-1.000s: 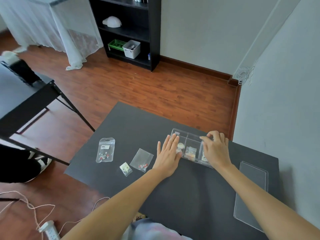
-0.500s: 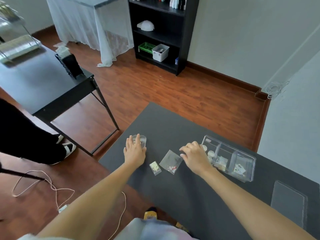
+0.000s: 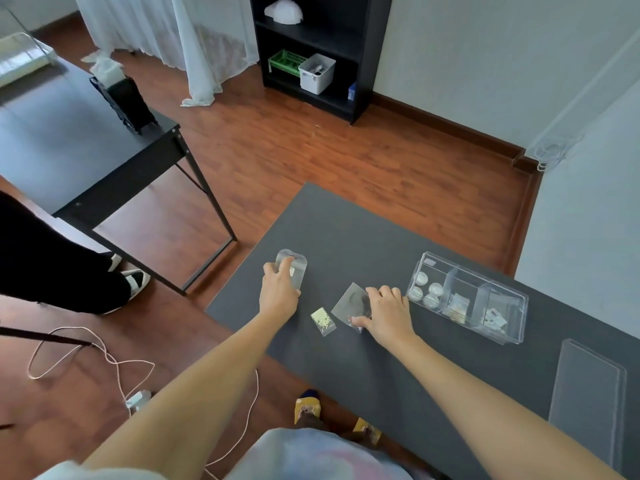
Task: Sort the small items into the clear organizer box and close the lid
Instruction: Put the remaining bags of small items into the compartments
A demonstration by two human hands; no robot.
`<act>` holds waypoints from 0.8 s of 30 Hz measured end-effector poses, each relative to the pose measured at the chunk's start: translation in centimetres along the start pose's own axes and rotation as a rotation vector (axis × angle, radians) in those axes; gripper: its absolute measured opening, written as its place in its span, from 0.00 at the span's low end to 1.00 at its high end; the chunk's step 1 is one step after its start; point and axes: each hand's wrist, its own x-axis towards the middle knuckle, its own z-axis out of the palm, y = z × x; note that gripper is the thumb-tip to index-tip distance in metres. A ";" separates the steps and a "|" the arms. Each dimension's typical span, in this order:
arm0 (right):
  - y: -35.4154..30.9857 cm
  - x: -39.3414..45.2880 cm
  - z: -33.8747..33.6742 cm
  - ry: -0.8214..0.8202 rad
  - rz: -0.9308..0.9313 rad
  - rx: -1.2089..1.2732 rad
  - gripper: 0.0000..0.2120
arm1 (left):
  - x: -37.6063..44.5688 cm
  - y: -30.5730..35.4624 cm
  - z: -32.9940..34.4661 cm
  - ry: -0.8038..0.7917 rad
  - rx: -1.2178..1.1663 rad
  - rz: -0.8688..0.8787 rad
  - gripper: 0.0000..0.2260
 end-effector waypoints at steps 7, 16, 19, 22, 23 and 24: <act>-0.5 0.1 -0.8 -0.033 0.139 0.127 0.26 | 0.1 0.7 -0.4 0.054 -0.054 0.020 0.16; -0.9 -0.5 -1.3 -0.142 0.211 0.188 0.20 | 0.4 5.0 -1.7 0.120 -0.102 0.191 0.19; -0.4 -1.2 -1.3 -0.150 0.169 0.234 0.13 | 0.4 7.1 -1.9 0.132 -0.091 0.221 0.21; 0.5 -2.7 -1.7 -0.044 0.092 0.372 0.05 | 0.3 9.5 -1.7 0.114 -0.139 0.238 0.21; 0.9 -3.3 -2.0 0.001 0.080 0.425 0.03 | 0.3 10.3 -1.6 0.100 -0.152 0.246 0.20; 1.5 -3.9 -2.4 0.046 0.076 0.467 0.02 | 0.2 11.1 -1.3 0.084 -0.163 0.258 0.18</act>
